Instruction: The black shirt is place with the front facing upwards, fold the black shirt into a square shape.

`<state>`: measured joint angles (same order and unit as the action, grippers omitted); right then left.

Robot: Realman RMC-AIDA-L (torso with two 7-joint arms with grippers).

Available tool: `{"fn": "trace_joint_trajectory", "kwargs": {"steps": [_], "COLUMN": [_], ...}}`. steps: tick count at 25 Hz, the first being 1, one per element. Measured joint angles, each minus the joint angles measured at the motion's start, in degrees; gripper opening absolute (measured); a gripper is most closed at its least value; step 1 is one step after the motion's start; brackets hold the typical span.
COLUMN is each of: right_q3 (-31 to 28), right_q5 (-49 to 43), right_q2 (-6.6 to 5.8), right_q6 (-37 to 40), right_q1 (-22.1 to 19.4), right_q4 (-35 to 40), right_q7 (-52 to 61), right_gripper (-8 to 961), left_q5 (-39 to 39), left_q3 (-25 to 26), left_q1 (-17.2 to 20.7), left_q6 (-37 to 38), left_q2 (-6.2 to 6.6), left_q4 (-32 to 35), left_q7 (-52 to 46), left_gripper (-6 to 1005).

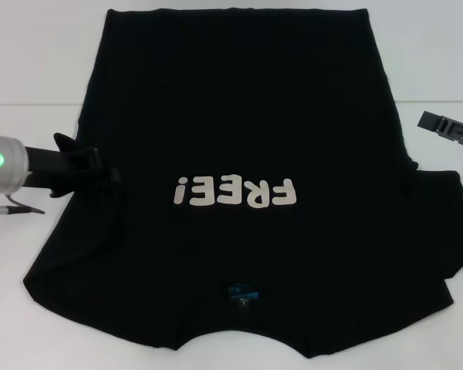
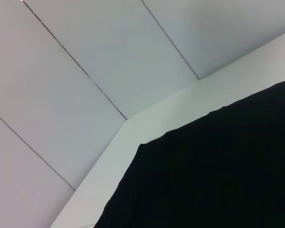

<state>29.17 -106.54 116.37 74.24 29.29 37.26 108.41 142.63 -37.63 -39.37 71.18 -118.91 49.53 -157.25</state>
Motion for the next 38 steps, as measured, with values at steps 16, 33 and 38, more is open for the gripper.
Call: {"fn": "trace_joint_trajectory", "kwargs": {"steps": [16,33,38], "right_q3": [-0.35,2.01,2.62], "right_q5": [0.02,-0.99,-5.77], "right_q2": [-0.3,-1.51,-4.25], "right_q6": [0.0,3.74,4.82], "right_q1": [-0.26,-0.45,-0.7], "right_q4": [0.0,0.47,1.18], "right_q7": [0.06,1.22,8.13], "right_gripper": [673,670,669], "left_q5": [-3.2,-13.78,-15.14], "left_q3": [-1.21,-2.67,-1.72], "left_q1": [-0.49,9.76,11.97], "left_q6": [-0.23,11.99,11.81], "left_q2": [0.93,-2.67,-3.69], "left_q4": [-4.06,4.14,6.6], "left_q7": [4.48,49.99,51.14], "left_gripper": [314,783,801]}}
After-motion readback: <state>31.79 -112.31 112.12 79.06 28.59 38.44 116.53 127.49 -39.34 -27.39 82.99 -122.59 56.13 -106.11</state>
